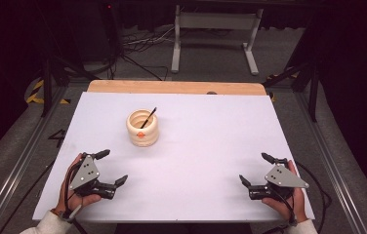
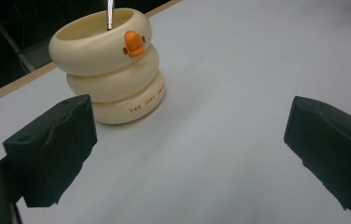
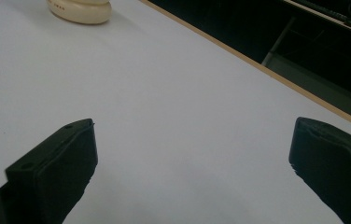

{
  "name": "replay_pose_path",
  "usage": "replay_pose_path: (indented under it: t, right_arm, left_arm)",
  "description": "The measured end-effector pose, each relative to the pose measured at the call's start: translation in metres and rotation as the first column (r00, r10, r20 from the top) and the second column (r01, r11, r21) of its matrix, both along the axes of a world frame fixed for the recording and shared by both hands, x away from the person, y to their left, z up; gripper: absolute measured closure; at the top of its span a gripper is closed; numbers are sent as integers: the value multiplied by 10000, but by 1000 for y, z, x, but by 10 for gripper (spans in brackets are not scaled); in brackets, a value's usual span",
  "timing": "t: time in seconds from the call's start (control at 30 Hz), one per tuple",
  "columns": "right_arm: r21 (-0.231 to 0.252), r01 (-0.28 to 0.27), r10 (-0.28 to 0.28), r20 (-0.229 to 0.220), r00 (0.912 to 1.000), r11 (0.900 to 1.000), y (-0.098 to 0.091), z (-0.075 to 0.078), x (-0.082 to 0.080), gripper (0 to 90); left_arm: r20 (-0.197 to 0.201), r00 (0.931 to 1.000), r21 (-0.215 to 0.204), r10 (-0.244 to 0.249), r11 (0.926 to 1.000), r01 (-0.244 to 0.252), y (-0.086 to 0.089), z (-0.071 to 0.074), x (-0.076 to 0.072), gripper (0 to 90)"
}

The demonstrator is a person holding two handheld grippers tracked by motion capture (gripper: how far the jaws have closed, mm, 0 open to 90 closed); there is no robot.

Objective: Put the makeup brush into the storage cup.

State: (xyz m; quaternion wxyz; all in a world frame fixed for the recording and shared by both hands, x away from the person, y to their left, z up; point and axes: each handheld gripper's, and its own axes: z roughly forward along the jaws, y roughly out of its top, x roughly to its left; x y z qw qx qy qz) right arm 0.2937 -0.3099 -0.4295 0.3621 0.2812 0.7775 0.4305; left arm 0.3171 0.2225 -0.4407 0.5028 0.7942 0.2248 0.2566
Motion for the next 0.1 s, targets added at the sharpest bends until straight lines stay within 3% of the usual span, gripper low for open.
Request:
replay_pose_path:
  t: [0.1]
  right_arm:
    - [-1, -5, 5, -6, 10000, 10000, 0, 0, 0, 13]
  left_arm:
    - [-7, 10000, 14, 17, 10000, -17, 0, 0, 0, 31]
